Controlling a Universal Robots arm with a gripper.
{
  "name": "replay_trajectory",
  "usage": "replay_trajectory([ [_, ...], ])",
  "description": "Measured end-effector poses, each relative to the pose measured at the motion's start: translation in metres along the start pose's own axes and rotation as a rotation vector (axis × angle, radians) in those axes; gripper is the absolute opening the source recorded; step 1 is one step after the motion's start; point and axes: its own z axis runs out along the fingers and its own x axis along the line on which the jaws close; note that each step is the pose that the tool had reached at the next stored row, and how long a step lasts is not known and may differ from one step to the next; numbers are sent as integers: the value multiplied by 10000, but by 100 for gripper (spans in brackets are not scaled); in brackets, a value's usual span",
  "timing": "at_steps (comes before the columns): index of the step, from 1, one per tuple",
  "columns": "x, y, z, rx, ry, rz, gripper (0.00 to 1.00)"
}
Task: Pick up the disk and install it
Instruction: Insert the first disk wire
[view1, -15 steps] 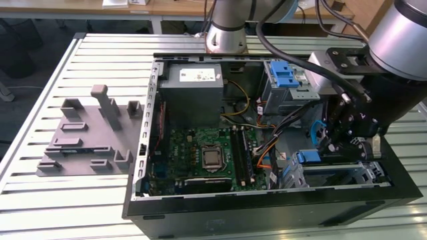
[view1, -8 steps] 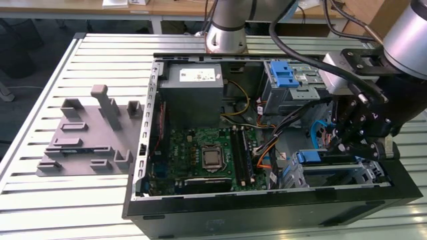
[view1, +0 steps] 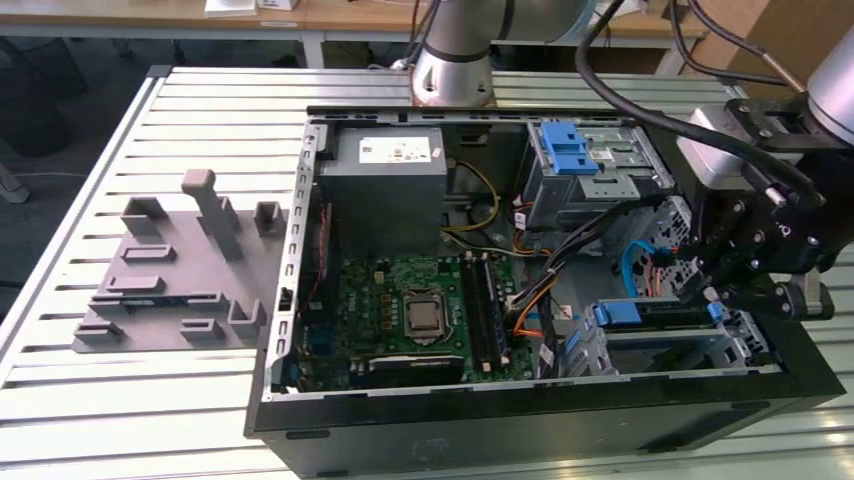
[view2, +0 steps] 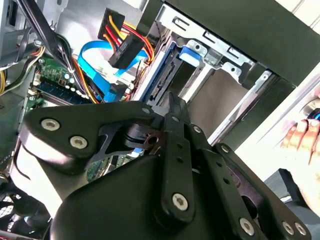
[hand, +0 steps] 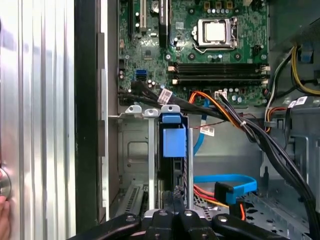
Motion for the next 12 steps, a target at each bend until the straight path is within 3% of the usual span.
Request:
replay_trajectory([
  [7, -43, -11, -89, 9, -3, 20, 11],
  [12, -133, -14, -123, 31, -3, 68, 11],
])
